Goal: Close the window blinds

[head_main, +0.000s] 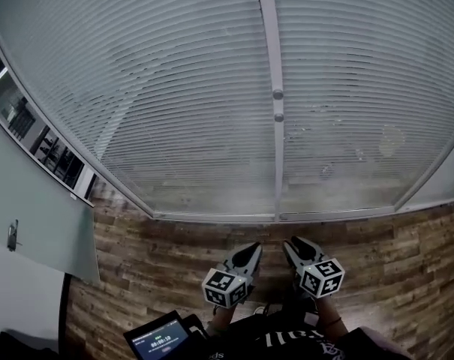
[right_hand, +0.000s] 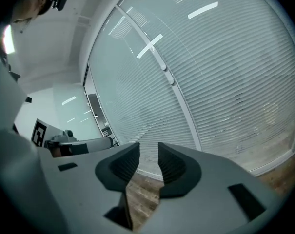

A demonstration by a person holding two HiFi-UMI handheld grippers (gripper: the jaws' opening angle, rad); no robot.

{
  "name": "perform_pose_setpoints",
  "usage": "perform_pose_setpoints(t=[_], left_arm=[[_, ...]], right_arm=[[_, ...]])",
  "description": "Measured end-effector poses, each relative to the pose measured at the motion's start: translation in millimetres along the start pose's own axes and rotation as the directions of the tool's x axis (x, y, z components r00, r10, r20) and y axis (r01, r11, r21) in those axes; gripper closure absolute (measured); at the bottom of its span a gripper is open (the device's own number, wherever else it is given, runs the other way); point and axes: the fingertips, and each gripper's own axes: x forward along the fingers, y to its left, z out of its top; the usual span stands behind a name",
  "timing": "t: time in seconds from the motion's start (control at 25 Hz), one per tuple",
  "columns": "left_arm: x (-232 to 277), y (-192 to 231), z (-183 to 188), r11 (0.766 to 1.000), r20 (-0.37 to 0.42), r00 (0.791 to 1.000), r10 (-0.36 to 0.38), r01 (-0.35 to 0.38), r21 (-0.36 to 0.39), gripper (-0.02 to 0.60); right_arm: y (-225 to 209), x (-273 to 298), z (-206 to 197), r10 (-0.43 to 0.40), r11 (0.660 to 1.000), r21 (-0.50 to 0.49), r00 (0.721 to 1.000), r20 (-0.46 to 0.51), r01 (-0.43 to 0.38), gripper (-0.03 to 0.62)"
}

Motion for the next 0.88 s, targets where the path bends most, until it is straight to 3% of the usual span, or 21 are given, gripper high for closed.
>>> perform_pose_setpoints(t=[0.08, 0.36, 0.6, 0.88], left_arm=[[-32, -6, -13, 0.999, -0.016, 1.0, -0.025, 0.025, 0.021, 0.577], [-106, -28, -40, 0.996, 0.008, 0.997, -0.072, 0.072, -0.047, 0.577], [-128, -66, -50, 0.993, 0.034, 0.994, -0.105, 0.106, -0.048, 0.577], [-156, -127, -71, 0.996, 0.032, 0.996, -0.078, 0.08, -0.05, 0.577]], right_arm=[[27, -17, -20, -0.032, 0.999, 0.006, 0.999, 0.003, 0.032, 0.467], [98, -83, -73, -0.094, 0.995, 0.01, 0.995, -0.01, 0.094, 0.467], [122, -133, -97, -0.112, 0.994, -0.008, 0.993, -0.024, 0.112, 0.467], [137, -203, -108, -0.087, 0.996, -0.023, 0.996, 0.007, 0.087, 0.467]])
